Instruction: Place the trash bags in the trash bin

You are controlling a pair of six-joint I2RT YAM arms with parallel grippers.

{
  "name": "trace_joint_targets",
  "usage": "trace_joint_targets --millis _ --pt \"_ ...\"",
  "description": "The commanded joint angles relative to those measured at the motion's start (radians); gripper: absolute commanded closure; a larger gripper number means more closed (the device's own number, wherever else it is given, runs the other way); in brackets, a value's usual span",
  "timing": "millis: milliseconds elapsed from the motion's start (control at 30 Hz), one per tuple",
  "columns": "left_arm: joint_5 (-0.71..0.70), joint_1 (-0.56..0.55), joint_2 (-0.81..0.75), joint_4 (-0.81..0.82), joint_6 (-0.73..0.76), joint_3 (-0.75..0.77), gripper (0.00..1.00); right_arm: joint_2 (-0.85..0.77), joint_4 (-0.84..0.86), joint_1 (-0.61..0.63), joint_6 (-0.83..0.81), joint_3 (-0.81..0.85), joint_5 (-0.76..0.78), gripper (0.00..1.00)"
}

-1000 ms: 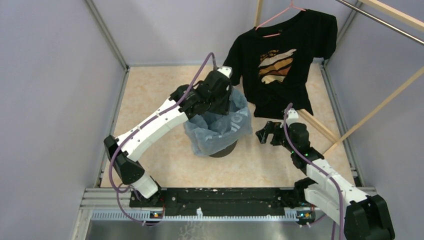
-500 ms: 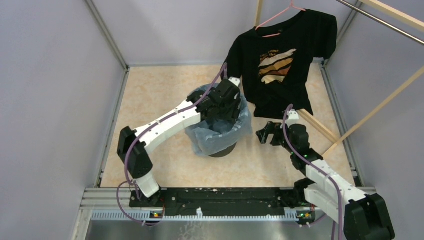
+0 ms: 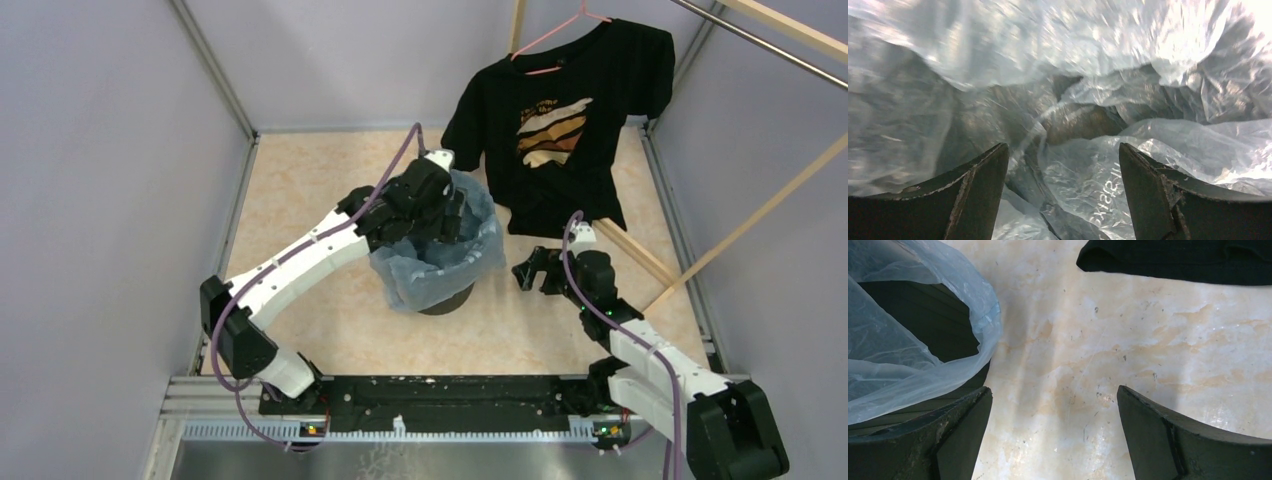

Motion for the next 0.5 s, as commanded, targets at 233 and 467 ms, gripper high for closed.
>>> trace_joint_targets --millis 233,467 --pt "0.022 0.112 0.136 0.172 0.102 0.164 0.32 -0.028 0.042 0.001 -0.001 0.015 -0.001 0.05" --pt "0.064 0.118 0.141 0.113 0.078 0.162 0.34 -0.032 0.042 0.001 -0.002 0.012 -0.001 0.05"
